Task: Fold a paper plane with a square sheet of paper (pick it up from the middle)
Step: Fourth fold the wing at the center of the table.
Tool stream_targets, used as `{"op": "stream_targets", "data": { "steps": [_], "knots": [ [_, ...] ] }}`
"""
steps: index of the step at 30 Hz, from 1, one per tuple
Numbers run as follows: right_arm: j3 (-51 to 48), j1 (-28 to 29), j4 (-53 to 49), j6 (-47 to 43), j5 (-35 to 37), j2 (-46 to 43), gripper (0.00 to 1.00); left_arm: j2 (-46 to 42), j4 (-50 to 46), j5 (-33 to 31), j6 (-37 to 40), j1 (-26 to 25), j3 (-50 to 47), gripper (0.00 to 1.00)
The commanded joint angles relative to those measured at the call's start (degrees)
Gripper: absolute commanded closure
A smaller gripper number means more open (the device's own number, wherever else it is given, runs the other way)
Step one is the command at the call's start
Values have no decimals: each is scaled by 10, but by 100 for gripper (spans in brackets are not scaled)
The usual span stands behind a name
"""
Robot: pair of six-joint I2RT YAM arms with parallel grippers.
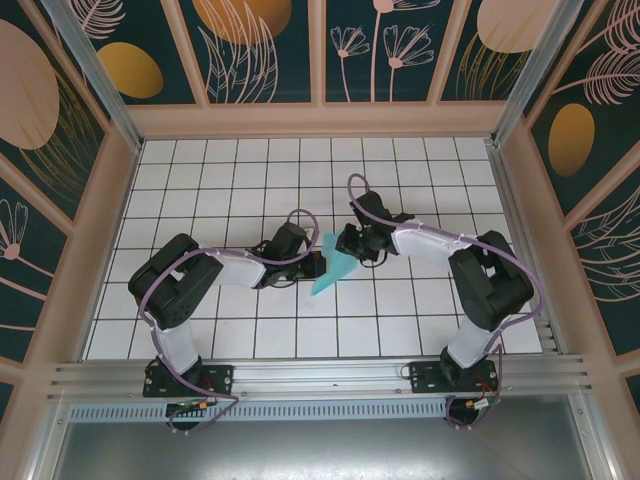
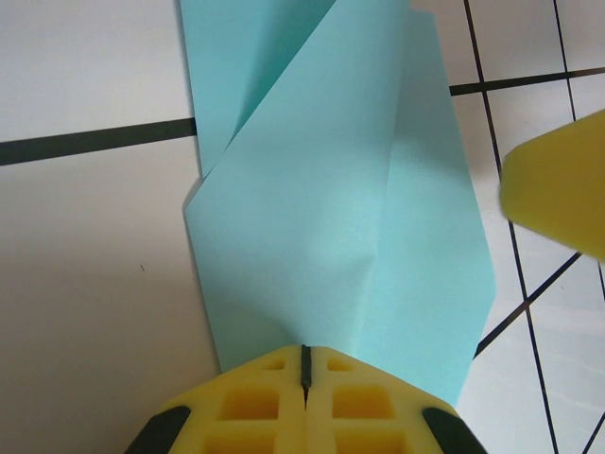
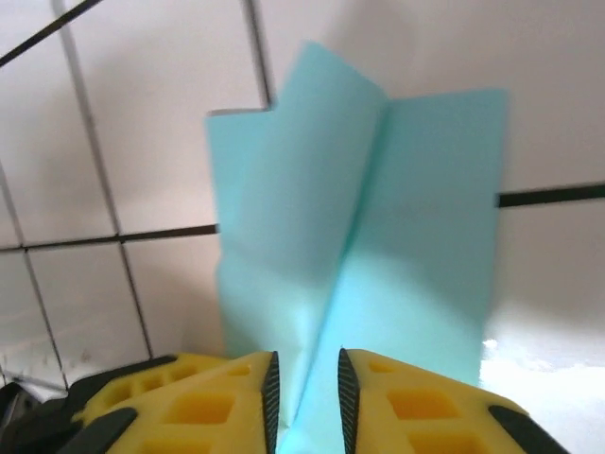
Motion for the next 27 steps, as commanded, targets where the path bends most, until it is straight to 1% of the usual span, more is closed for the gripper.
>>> {"op": "stream_targets", "data": {
  "steps": [1, 3, 7, 13, 17, 21, 23, 27],
  "knots": [
    [-14, 0, 38, -41, -45, 5, 86, 32, -78, -7, 23, -3, -5, 100],
    [-12, 0, 56, -49, -68, 19, 92, 32, -80, -6, 28, -3, -5, 100],
    [-5, 1, 75, -59, -88, 47, 96, 32, -87, -7, 34, -3, -3, 100],
    [0, 1, 87, -69, -111, 77, 97, 31, -93, -8, 35, -3, -3, 100],
    [-10, -4, 89, -80, -107, 87, 97, 31, -103, -10, 38, -3, -3, 100],
    [-39, -27, 104, -92, -99, 85, 97, 31, -112, -13, 45, -3, -11, 100],
    [-61, -57, 122, -93, -103, 82, 97, 31, -112, -11, 51, -3, -17, 100],
    [-82, -89, 144, -94, -107, 64, 97, 31, -112, -5, 63, -3, -24, 100]
  ]
}}
